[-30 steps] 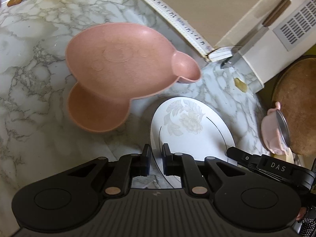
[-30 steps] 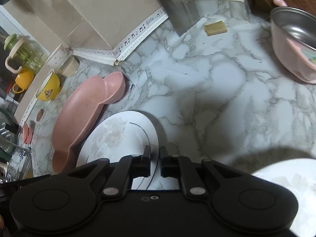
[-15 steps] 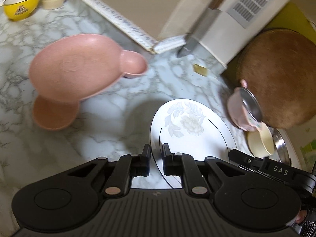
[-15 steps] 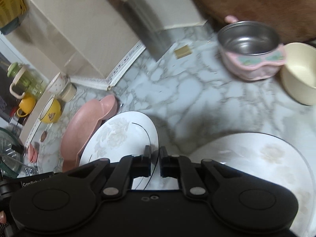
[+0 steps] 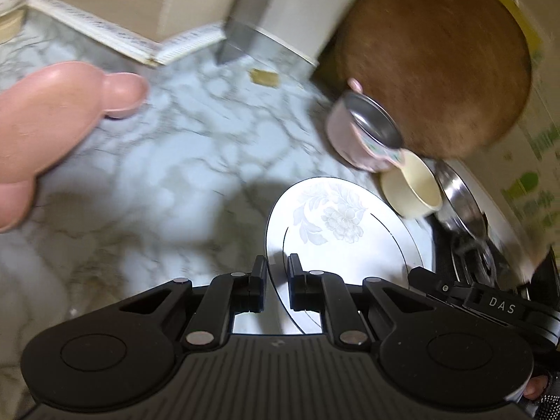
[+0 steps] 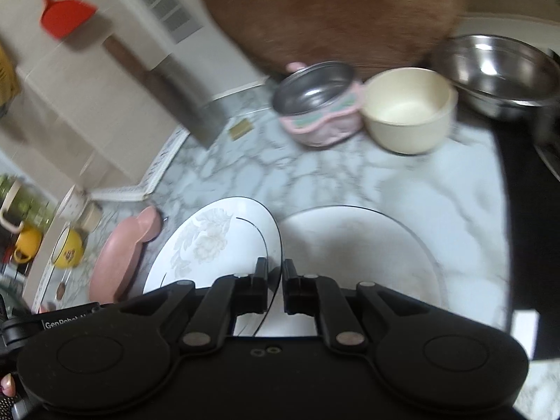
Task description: Organize plates and bowls
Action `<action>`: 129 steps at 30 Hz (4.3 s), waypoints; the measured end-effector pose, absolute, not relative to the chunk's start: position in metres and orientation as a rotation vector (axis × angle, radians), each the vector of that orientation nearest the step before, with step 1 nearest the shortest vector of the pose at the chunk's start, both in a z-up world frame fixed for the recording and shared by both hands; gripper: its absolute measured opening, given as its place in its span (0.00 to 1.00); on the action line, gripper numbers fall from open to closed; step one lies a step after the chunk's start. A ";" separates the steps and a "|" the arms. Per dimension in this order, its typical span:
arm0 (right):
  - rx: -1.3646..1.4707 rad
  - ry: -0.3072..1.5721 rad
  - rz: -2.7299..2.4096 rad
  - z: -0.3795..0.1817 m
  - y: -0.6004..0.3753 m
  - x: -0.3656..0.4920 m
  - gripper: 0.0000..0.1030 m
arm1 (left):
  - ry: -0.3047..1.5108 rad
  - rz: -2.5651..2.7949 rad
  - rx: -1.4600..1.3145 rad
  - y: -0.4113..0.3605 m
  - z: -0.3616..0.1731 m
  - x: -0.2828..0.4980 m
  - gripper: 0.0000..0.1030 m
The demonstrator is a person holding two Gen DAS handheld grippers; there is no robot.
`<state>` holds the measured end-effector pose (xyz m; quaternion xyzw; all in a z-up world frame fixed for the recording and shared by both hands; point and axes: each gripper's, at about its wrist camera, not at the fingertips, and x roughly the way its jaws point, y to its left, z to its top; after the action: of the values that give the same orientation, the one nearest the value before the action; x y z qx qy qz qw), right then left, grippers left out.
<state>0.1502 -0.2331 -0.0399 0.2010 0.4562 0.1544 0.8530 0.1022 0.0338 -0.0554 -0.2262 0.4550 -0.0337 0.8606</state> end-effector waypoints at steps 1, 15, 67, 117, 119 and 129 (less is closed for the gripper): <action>0.430 0.956 0.309 -0.041 -0.239 0.147 0.08 | 0.960 -0.082 -0.466 0.028 -0.056 0.103 0.10; 0.523 1.009 0.190 -0.075 -0.288 0.117 0.08 | 1.068 -0.144 -0.390 -0.013 -0.088 0.115 0.10; 0.243 0.954 0.200 -0.056 -0.249 0.114 0.31 | 1.000 -0.144 -0.255 -0.008 -0.065 0.107 0.11; -0.003 0.670 0.573 0.019 0.002 0.119 1.00 | 0.678 0.264 -0.240 0.203 0.000 0.034 0.73; -0.015 0.678 0.573 0.016 0.014 0.125 1.00 | 0.682 0.293 -0.244 0.217 -0.004 0.037 0.73; -0.070 0.774 0.551 -0.020 0.066 0.159 0.97 | 0.782 0.379 -0.317 0.272 -0.042 0.066 0.73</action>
<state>0.1588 0.0664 -0.0198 -0.0339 0.3724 0.2654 0.8887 0.0657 0.2719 -0.0416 -0.1529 0.3770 0.1830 0.8950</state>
